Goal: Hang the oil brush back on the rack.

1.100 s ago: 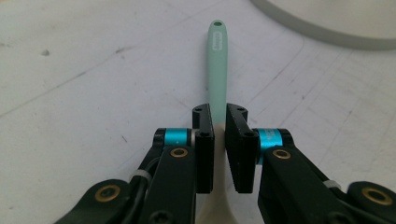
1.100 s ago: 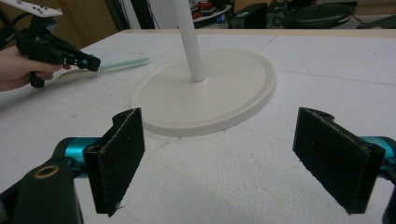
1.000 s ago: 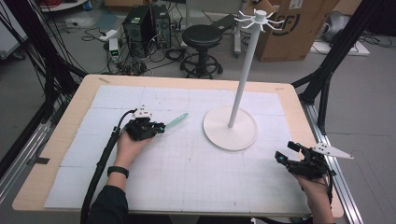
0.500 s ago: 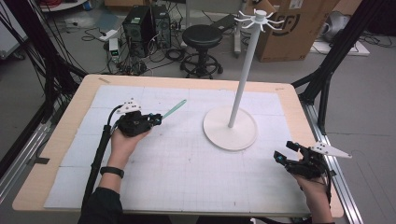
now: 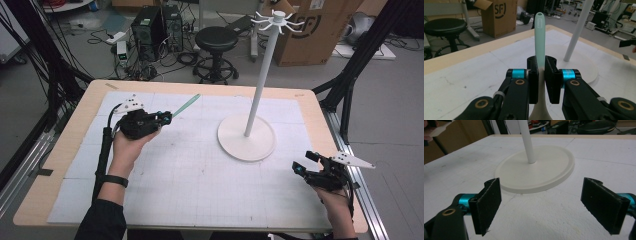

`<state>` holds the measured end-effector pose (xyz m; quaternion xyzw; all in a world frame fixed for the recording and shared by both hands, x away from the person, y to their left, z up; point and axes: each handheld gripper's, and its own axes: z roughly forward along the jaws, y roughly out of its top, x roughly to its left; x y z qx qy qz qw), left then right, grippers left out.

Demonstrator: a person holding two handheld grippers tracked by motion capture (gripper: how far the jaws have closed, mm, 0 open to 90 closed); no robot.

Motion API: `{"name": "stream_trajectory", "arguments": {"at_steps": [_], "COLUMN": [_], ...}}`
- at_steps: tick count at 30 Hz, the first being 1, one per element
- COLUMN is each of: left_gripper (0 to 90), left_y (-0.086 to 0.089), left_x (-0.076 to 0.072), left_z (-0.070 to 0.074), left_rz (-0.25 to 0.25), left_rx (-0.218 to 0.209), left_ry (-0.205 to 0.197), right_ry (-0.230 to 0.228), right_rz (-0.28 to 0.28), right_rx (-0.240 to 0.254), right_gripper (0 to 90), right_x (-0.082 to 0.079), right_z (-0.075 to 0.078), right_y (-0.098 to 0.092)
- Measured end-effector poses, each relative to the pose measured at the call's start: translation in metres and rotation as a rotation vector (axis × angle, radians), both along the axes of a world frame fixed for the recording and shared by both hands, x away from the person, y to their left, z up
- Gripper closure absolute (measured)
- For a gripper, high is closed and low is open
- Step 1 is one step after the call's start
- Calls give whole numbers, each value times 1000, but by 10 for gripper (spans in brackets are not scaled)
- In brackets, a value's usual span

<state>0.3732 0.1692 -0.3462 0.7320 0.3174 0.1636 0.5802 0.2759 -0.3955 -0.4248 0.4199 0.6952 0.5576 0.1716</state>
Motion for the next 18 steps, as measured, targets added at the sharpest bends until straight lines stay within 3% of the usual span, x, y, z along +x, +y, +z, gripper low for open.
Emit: {"name": "stream_trajectory", "arguments": {"at_steps": [14, 18], "left_gripper": [821, 821], "left_y": [-20, -28], "left_x": [-4, -7], "left_z": [58, 77], "left_rz": [-73, -90], "left_rx": [-88, -80], "left_ry": [-57, -88], "right_ry": [2, 3], "right_rz": [-2, -1], "right_rx": [5, 6], "right_gripper": [160, 160], "right_x": [0, 0], "right_z": [0, 0], "right_y": [0, 0]}}
